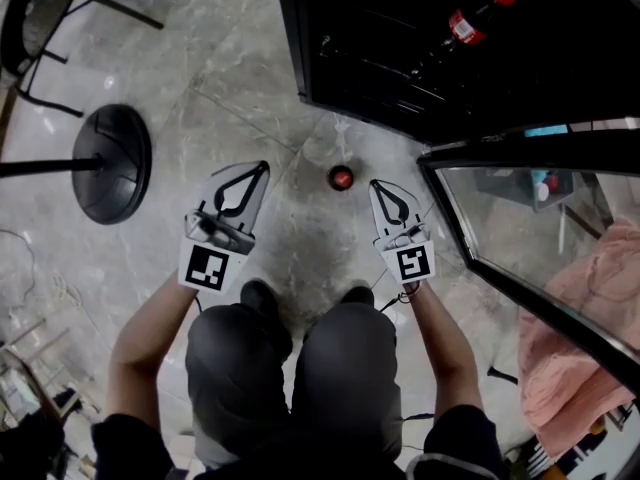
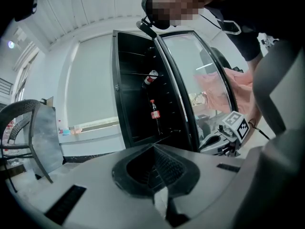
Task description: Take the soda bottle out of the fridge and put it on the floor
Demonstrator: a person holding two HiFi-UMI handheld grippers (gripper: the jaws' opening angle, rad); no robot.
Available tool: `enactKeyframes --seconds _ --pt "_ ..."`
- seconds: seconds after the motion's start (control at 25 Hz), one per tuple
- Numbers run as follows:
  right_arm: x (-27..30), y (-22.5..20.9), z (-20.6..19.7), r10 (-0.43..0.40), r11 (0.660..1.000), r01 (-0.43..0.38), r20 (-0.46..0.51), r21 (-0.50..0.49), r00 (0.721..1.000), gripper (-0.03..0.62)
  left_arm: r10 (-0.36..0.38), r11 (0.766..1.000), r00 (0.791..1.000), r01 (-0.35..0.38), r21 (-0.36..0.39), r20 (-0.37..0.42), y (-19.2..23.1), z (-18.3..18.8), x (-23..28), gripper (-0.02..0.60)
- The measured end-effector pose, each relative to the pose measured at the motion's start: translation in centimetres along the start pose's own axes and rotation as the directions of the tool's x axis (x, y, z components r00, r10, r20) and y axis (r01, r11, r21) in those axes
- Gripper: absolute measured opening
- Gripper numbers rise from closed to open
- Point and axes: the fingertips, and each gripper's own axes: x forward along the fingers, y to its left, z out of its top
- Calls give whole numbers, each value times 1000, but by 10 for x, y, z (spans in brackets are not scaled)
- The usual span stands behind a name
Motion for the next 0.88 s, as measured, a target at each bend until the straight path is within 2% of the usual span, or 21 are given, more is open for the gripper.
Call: enactKeyframes --seconds 0.2,0.28,0.44,0.72,0.88 --pt "-12 -2 75 -24 1000 23 45 18 999 20 -28 999 1000 28 25 9 6 53 -7 21" --pt "-18 2 109 -20 999 18 47 38 999 20 -22 1000 1000 22 4 7 13 80 -13 21" --pt "-31 4 176 -27 998 24 52 56 998 20 -5 1000 1000 5 12 9 28 139 -27 21" --pt "-74 0 304 -39 999 38 37 31 999 20 6 1000 1000 -7 4 24 47 260 -54 21" --pt "-100 -5 387 -59 998 58 47 22 997 20 12 1000 1000 -12 28 10 55 333 -74 21"
